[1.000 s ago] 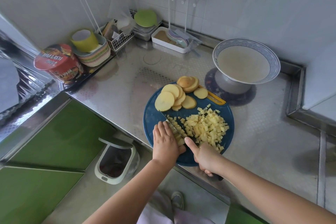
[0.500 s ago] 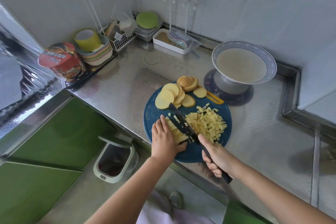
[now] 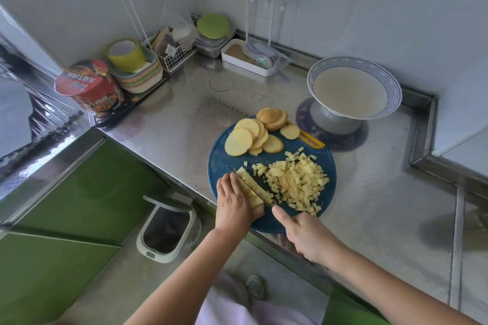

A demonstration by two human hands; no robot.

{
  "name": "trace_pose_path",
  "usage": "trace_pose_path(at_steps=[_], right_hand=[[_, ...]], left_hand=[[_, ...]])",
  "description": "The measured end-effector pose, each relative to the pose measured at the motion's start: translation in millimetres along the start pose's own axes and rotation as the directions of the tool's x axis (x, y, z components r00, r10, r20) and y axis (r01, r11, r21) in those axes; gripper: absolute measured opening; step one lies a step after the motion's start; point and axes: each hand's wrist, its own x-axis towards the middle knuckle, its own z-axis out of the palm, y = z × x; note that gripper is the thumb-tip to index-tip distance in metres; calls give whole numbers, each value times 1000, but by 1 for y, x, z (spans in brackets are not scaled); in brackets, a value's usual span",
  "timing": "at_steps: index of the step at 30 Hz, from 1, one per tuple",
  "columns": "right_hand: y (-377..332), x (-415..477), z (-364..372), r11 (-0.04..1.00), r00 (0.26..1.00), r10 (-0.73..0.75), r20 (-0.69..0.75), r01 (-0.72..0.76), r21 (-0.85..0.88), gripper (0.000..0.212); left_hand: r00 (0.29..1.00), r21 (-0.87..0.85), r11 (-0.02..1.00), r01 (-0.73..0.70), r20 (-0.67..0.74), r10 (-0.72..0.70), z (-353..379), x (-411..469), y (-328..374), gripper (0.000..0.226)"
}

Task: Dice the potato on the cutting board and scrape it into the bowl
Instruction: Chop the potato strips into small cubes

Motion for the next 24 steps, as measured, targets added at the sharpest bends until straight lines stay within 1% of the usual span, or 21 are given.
trace_pose_path(at_steps=[1,5,8,10,12,14,16,18,21,24], right_hand=[[0,0,0,999,1000,-10,-14,10,-40,75],[6,3,4,978,994,-77,-84,59,-198,77],[6,4,6,968,990,-106,-90,82,-236,78],[7,5,7,961,989,-108,-96,79,-266,79],[7,4,11,944,986,-111,-122,66,-323,79],[7,4,16,928,985,-108,-135,51,-368,79],[4,5,18,926,991,-71,-118,22,-376,77],[-2,8,16,937,996,-17,-89,-15,-348,75],[-9,13,10,962,997,74,-35,-81,-262,74],[-13,17,5,954,979,204,-1,-199,-223,73]], left_hand=[[1000,24,1000,2,-7,-2,1,1,0,94],[998,89,994,-57,23,56,2,1,-3,95],[994,117,988,-104,2,105,3,2,-2,96],[991,128,983,-129,-9,131,1,2,-1,93],[987,137,977,-163,12,163,1,3,0,84],[988,130,980,-151,54,145,3,3,-1,85],[989,164,977,-136,76,125,4,3,-4,88],[990,205,971,-126,86,111,6,4,-6,93],[992,170,983,-65,113,46,7,4,-5,102],[994,179,982,-60,99,43,9,5,-5,100]])
